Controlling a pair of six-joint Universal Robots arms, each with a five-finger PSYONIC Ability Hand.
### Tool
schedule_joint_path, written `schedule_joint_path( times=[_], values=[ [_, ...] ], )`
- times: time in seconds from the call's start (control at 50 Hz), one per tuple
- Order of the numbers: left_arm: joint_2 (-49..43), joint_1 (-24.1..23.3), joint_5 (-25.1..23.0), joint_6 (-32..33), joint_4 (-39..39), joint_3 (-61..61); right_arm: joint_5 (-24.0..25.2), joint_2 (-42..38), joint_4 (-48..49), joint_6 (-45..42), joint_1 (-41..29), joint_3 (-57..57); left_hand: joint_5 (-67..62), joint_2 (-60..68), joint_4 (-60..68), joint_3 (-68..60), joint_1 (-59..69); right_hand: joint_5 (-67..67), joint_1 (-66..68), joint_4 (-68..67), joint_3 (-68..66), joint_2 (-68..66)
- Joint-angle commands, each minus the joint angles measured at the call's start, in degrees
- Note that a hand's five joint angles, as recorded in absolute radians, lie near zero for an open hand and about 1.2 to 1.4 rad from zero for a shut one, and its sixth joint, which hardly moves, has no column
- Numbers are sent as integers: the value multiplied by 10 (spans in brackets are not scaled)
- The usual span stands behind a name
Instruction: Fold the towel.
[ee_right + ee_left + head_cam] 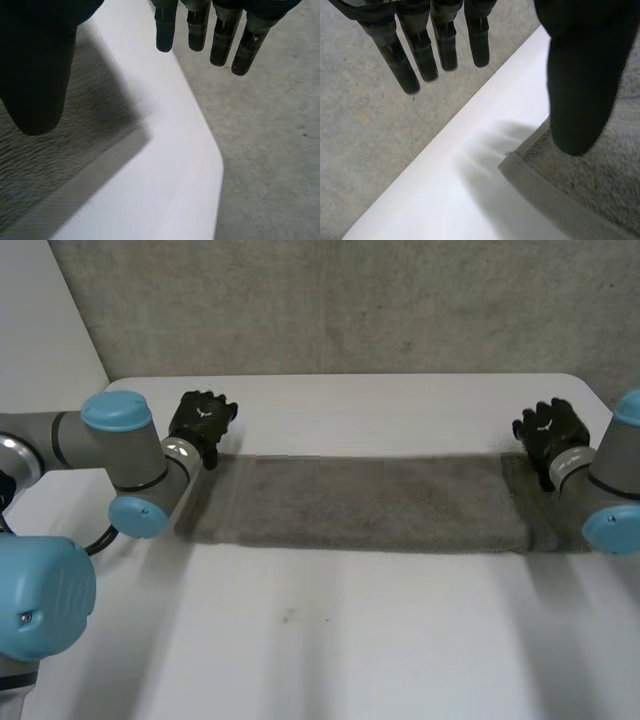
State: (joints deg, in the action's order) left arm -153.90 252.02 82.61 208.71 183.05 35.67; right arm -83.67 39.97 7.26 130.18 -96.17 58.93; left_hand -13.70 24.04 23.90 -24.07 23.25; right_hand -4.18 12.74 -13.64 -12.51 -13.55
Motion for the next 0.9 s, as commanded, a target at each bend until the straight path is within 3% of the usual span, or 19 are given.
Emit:
schedule_joint_path(
  times=[0.02,0.14,0.18,0.26,0.34,0.46,0.62,0.72,0.9],
  values=[
    [51,-15,1,-6,-15,4,-17,93,0,97,1,10,113,-116,-115,117,-108,42,-27,36,25,36],
    [116,-20,2,-31,-65,30,13,200,-11,176,5,66,108,-111,-110,112,-103,42,-27,36,25,36],
    [194,-15,1,-84,-100,87,29,226,-19,184,5,88,108,-111,-110,112,-103,42,-27,36,25,36],
    [259,-11,-2,-133,-101,155,62,270,-49,188,17,133,108,-111,-110,112,-103,42,-27,36,25,36],
    [362,6,-3,-189,-66,277,87,299,-117,184,55,199,110,-113,-112,113,-105,42,-27,36,25,36],
    [473,15,-3,-209,21,447,106,325,-139,177,99,284,108,-111,-110,112,-103,42,-27,36,25,36],
    [557,22,-1,-210,135,614,149,325,-120,140,153,360,111,-115,-113,115,-107,42,-27,36,25,36],
    [563,22,2,-210,179,667,167,301,-52,125,180,400,110,-113,-112,113,-105,33,-18,27,16,26],
    [551,24,2,-211,199,696,171,246,35,124,193,415,111,-115,-113,115,-107,-201,215,-206,-218,-207]
  ],
)
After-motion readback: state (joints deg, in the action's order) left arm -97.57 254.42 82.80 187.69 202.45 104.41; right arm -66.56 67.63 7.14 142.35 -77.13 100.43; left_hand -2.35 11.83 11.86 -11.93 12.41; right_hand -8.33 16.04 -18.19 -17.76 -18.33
